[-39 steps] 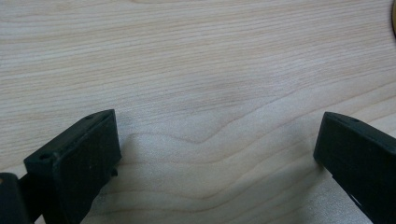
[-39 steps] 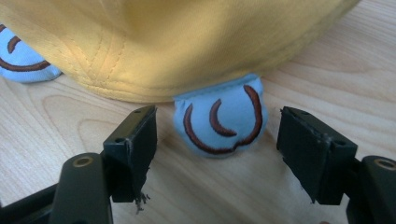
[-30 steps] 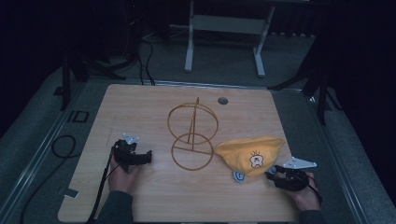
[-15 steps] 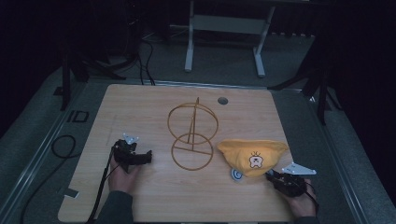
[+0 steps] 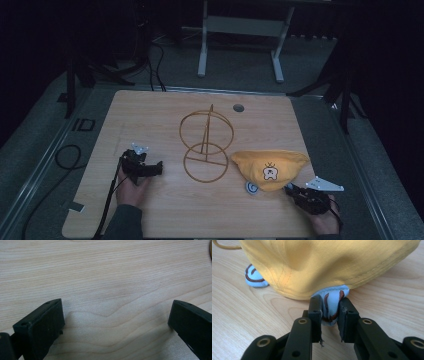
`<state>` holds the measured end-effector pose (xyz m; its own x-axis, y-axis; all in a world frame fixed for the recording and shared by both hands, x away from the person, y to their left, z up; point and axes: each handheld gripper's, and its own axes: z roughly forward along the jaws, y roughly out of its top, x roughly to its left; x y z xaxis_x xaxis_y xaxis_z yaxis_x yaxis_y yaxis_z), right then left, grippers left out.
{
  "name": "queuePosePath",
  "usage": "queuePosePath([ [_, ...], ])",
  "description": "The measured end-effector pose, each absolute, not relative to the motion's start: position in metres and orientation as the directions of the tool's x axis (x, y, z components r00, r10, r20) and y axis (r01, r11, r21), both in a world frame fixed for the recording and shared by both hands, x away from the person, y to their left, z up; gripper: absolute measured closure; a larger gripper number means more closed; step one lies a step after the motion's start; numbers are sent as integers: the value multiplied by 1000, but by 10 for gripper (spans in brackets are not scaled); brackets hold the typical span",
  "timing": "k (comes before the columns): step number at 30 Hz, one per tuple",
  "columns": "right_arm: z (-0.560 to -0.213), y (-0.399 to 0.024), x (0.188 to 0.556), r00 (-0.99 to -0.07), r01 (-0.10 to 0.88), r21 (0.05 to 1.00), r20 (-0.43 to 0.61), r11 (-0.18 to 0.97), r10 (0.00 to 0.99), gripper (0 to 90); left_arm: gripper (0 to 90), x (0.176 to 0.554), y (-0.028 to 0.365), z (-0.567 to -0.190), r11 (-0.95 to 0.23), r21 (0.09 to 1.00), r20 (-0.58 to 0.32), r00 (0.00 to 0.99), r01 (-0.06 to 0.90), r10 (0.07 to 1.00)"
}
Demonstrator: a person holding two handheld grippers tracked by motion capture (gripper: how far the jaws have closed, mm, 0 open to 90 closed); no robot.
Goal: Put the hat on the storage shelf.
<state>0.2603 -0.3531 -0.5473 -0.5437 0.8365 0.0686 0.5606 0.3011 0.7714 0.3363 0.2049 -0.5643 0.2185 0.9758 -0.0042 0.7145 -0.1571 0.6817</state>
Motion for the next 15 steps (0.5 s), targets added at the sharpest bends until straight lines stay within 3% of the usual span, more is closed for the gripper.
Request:
queuePosePath([
  [15, -524, -344, 254, -577, 490, 820, 51, 296, 815, 765, 4, 336, 205, -564, -159, 681, -3, 220, 715, 976],
])
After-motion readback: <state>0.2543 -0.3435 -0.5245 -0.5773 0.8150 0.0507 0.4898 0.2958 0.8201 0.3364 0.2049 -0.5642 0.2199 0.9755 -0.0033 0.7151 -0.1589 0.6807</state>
